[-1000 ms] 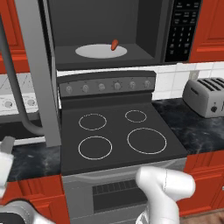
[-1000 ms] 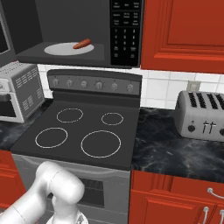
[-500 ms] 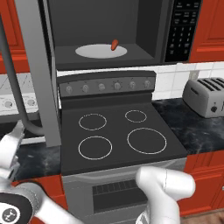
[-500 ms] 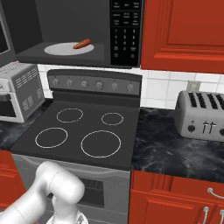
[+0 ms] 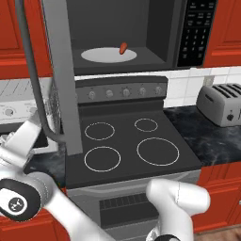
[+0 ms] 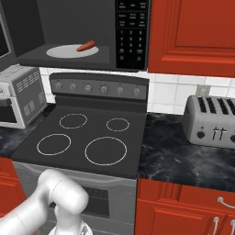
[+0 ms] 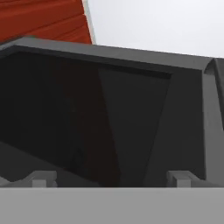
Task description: Close the microwave door.
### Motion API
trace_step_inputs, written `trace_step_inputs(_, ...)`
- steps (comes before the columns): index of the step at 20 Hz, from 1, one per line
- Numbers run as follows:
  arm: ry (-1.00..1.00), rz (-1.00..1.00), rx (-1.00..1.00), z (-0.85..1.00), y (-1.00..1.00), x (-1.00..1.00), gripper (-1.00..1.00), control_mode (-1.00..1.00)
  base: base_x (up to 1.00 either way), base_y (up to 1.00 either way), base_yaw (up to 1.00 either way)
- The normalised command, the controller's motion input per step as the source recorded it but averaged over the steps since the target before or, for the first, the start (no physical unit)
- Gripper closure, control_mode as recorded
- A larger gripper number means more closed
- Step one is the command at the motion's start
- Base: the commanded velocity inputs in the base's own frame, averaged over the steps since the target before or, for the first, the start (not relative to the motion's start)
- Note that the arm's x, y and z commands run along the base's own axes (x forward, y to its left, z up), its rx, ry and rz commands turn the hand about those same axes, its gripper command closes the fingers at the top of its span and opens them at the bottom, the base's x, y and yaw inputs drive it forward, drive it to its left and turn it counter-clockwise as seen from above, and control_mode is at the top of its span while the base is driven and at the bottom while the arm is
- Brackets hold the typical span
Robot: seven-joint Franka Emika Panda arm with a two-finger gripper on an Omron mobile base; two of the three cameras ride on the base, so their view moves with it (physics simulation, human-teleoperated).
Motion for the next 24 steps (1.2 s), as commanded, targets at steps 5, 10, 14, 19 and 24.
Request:
trace_step_inputs(5, 0.03, 0.0, 0.17, 0.25, -0.87, 0.11, -1.0, -1.0, 0.0, 0.0, 0.0)
trace_step_inputs(10, 0.13, 0.03, 0.24, 0.0, -0.93, 0.33, -1.0, -1.0, 0.0, 0.0, 0.0)
trace_step_inputs(14, 0.12, 0.05, 0.22, 0.05, -0.69, 0.41, -1.0, -1.0, 0.0, 0.0, 0.0)
trace_step_inputs(19, 0.13, 0.04, 0.12, 0.14, -0.51, 0.48, -1.0, -1.0, 0.0, 0.0, 0.0)
trace_step_inputs(24, 0.15, 0.05, 0.06, 0.12, -0.43, 0.62, -1.0, -1.0, 0.0, 0.0, 0.0)
